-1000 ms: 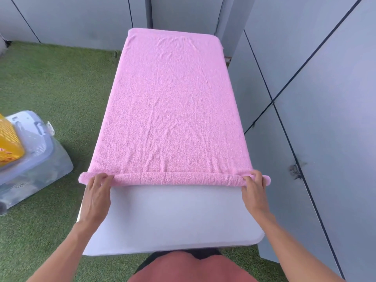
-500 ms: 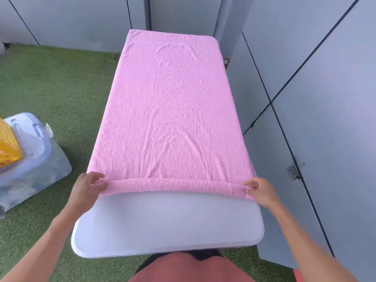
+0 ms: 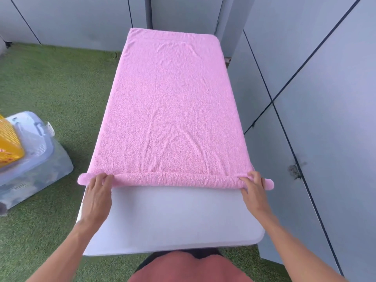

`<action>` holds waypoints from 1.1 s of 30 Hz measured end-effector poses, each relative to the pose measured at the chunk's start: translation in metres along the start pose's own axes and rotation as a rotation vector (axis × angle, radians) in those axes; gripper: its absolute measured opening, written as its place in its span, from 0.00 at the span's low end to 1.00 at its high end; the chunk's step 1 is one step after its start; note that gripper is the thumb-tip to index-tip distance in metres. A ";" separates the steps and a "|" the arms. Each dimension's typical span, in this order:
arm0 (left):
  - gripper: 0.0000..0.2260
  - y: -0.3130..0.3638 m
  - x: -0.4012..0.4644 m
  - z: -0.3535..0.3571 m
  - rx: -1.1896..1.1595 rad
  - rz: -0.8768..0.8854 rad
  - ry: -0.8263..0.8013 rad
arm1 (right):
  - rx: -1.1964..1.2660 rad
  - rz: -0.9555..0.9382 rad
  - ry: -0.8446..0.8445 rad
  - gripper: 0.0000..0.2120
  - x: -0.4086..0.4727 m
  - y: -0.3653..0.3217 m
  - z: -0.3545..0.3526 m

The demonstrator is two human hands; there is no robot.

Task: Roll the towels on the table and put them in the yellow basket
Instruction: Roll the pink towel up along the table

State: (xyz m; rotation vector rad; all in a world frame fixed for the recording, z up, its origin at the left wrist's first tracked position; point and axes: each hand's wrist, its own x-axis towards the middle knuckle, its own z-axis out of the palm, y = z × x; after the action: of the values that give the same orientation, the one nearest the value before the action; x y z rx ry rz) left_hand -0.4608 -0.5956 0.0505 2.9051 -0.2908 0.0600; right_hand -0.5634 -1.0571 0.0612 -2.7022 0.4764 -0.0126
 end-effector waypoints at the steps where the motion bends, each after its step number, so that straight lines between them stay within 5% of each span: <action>1: 0.20 -0.001 0.005 -0.002 -0.006 -0.009 -0.010 | -0.001 0.009 -0.018 0.22 0.005 0.000 -0.001; 5: 0.16 -0.018 0.010 -0.003 0.005 0.012 -0.103 | -0.023 -0.036 -0.160 0.18 0.005 0.006 -0.012; 10: 0.16 -0.032 0.013 -0.006 -0.020 -0.078 -0.353 | -0.022 0.095 -0.568 0.08 0.012 0.021 -0.033; 12: 0.17 -0.028 0.024 -0.012 -0.145 -0.190 -0.422 | 0.211 0.198 -0.456 0.13 0.017 0.019 -0.035; 14: 0.18 -0.020 0.030 -0.019 -0.263 -0.256 -0.312 | 0.289 0.229 -0.177 0.14 0.015 0.009 -0.028; 17: 0.12 -0.009 0.019 -0.022 -0.059 -0.126 -0.038 | -0.095 0.138 0.141 0.09 -0.001 -0.008 -0.016; 19: 0.11 -0.004 0.005 -0.015 0.037 -0.022 0.018 | -0.222 0.053 0.198 0.09 -0.017 -0.010 -0.005; 27: 0.20 0.005 0.001 -0.005 0.084 0.014 -0.031 | -0.018 0.020 -0.014 0.24 -0.005 -0.003 0.004; 33: 0.10 -0.005 0.019 -0.011 0.097 -0.001 -0.139 | -0.091 0.008 -0.253 0.13 0.020 -0.003 -0.020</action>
State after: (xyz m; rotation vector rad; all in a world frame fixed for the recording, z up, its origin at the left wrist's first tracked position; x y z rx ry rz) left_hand -0.4417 -0.5916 0.0612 3.0116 -0.3189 -0.1327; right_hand -0.5448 -1.0685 0.0799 -2.7383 0.4187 0.3574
